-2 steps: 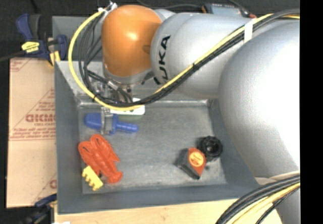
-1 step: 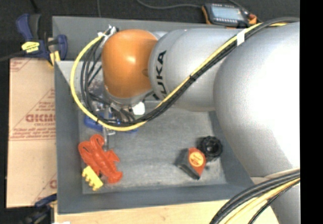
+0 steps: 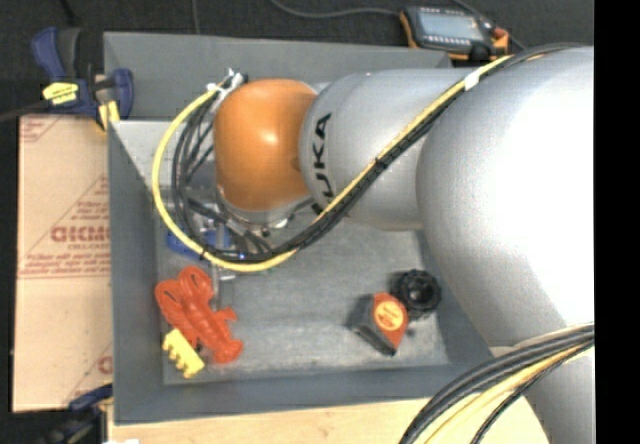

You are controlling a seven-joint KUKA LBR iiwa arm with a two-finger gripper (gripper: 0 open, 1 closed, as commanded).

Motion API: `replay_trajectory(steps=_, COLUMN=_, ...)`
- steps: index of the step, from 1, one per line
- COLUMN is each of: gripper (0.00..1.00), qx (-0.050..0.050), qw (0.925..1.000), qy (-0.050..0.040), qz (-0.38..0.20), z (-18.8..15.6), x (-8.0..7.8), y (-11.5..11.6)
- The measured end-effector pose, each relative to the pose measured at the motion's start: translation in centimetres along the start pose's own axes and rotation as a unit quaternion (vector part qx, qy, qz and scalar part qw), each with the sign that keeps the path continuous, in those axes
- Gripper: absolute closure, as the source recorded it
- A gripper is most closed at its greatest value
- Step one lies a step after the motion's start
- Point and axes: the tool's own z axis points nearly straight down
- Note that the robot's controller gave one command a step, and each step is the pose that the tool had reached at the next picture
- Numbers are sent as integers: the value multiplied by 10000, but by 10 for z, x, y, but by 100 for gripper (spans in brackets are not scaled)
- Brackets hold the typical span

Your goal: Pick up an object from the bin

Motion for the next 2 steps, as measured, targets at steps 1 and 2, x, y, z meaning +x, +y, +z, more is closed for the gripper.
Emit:
replay_trajectory(steps=1, gripper=0, qx=13, qw=9986, qy=-13, qz=-529, z=36, x=2, y=18)
replay_trajectory(steps=2, gripper=100, qx=-3, qw=9998, qy=0, qz=-211, z=52, x=24, y=13)
